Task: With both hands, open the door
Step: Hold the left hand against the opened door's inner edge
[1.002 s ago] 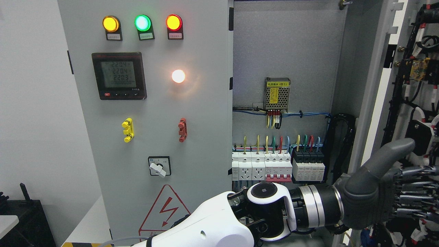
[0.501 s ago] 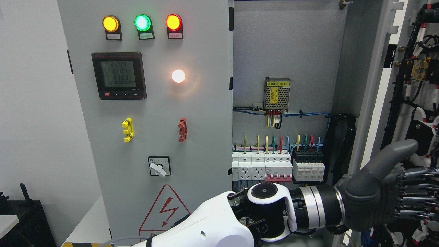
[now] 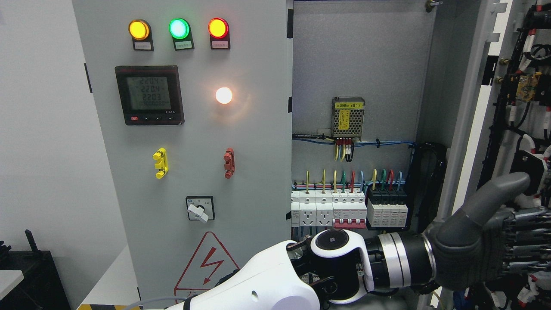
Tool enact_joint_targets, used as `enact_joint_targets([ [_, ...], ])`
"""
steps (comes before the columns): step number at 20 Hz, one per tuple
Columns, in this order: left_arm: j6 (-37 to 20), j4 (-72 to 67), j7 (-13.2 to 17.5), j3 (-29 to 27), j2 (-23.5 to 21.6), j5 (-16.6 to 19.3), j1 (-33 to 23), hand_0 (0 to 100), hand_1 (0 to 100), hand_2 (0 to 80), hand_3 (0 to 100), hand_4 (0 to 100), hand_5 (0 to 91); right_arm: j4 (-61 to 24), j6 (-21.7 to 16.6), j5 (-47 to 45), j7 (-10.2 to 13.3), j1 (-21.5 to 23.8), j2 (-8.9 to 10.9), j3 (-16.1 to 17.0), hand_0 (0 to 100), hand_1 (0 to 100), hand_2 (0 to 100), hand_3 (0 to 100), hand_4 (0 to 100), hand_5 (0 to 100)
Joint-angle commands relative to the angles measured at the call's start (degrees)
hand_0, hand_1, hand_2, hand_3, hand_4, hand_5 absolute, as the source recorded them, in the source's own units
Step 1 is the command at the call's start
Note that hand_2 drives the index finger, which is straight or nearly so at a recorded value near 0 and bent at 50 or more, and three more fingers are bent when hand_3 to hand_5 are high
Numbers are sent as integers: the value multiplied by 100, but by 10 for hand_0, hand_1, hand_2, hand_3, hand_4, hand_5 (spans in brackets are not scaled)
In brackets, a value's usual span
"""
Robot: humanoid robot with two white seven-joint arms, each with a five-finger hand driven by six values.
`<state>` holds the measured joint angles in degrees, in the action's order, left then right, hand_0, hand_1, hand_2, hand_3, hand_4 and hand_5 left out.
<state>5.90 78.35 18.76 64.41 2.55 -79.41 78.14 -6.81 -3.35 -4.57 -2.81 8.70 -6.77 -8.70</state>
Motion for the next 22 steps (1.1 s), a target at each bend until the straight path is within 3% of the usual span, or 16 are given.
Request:
enact_joint_targets([
  [1,8,101,49,-8,0,-4,0,0,0,0,0,42,0,-5,1,0,0,0,0,0,0,0,0,0,0,0],
  [14,-10,75,-30,1,9,-13,0,0,0,0,0,41,0,-5,1,0,0,0,0,0,0,0,0,0,0,0],
  [22,-1,49,-30,-279,-193,-13,-35,0,0,0,0,41,0,4,1,0,0,0,0,0,0,0,0,0,0,0],
])
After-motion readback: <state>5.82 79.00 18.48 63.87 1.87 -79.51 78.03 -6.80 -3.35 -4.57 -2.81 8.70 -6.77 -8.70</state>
